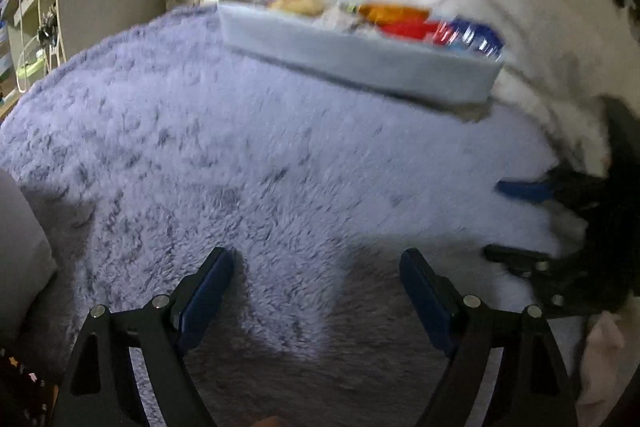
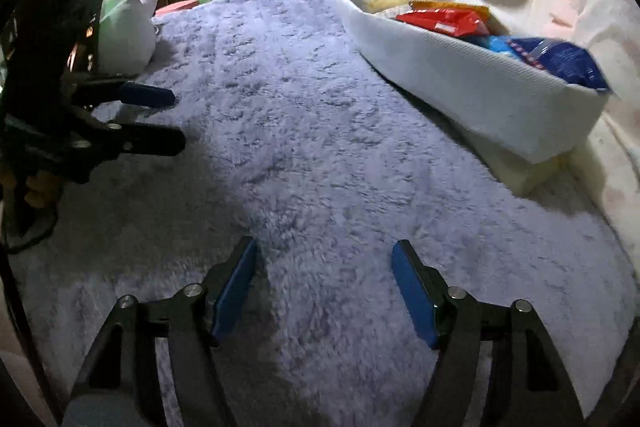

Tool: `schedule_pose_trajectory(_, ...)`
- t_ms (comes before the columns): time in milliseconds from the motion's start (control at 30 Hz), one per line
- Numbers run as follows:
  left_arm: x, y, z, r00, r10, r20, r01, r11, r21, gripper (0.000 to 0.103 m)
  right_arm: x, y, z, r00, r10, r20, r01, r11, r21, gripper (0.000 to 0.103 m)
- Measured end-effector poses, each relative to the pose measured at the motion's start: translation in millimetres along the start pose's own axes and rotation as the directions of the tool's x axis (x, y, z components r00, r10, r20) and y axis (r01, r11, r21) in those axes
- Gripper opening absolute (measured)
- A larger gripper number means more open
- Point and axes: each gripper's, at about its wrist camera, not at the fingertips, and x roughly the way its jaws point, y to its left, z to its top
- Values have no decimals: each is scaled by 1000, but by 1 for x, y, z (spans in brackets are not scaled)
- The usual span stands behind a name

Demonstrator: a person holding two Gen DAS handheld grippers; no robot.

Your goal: Organize objects

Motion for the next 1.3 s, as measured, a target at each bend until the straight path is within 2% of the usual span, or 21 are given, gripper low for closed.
schedule_pose_trajectory(33,2,-3,0,1000,14,-11,-14,1000,13,88,0,1,-1,999,-34,-2,34,999,-7,81)
schedule_pose_trajectory(100,3,-9,-1,999,32,-13,-32,998,47,92,4,-1,0,999,-49,-19,49,999,-1,84)
schedule_pose_trajectory(233,5,-13,0,998,50,-25,-48,996,70,94,8,-14,0,998,-16,-55,21,995,96,98)
schedule_pose_trajectory(300,5,-12,0,999,44,-29,-42,997,66,96,10,-19,-1,998,6,-69,2,992,124,100)
schedule_pose_trajectory(433,10,-17,1,997,51,-50,-46,995,87,102,10,-16,-1,998,-2,-69,10,993,116,100)
schedule_pose_trajectory(733,8,-15,2,999,30,-42,-27,997,71,102,11,-12,-1,998,4,-64,4,992,124,100)
schedule_pose_trajectory(933,4,-6,2,999,-28,-19,28,999,21,102,13,-13,0,998,8,-65,0,992,126,100)
schedule_pose_trajectory(1300,5,-6,3,999,-34,-18,34,999,18,102,13,-12,0,998,8,-65,0,992,127,100)
